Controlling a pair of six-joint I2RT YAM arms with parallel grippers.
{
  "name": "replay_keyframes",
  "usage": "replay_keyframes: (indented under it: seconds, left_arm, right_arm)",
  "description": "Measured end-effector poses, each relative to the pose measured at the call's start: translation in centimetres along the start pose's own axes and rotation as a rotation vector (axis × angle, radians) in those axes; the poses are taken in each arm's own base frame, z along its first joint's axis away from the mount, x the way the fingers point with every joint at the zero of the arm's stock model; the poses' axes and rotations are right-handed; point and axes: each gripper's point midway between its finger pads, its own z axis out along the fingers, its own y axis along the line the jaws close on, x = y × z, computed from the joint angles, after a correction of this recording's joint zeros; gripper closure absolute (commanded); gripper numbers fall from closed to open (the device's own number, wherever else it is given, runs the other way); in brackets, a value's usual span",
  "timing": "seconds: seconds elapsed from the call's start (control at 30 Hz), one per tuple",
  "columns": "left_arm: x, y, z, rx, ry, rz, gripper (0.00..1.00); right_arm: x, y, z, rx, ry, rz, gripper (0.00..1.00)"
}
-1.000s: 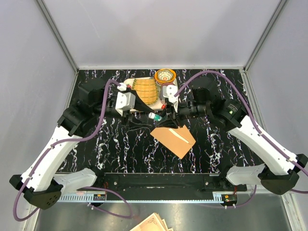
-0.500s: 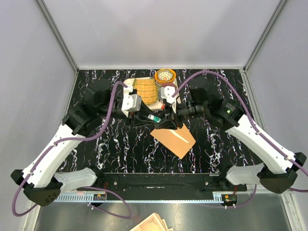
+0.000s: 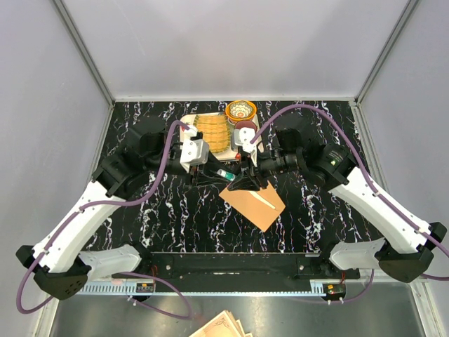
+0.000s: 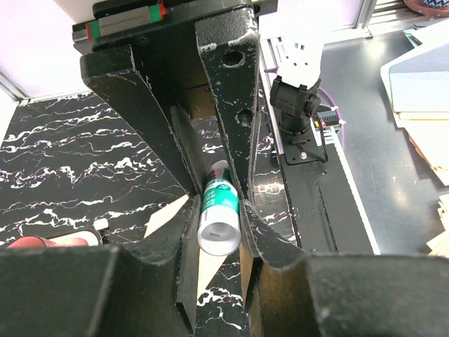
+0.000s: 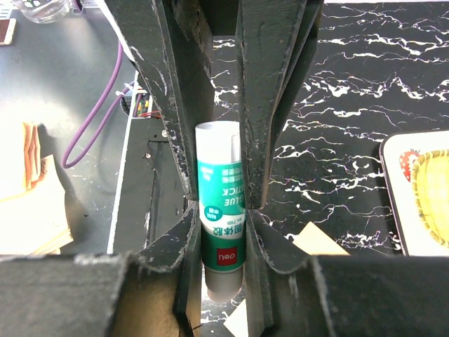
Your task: Place the letter into the envelope and seal it
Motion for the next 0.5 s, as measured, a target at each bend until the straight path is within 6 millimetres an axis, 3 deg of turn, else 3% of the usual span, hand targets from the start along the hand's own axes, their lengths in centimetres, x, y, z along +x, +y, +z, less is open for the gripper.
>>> replay_keyframes:
  seconds: [0.5]
  left_arm:
    - [0.16,0.02,0.21,-0.009,0.010,-0.002,0.68]
  right_arm:
    - [0.15,0.05,-0.03,0.000,0.006,0.006,1.00]
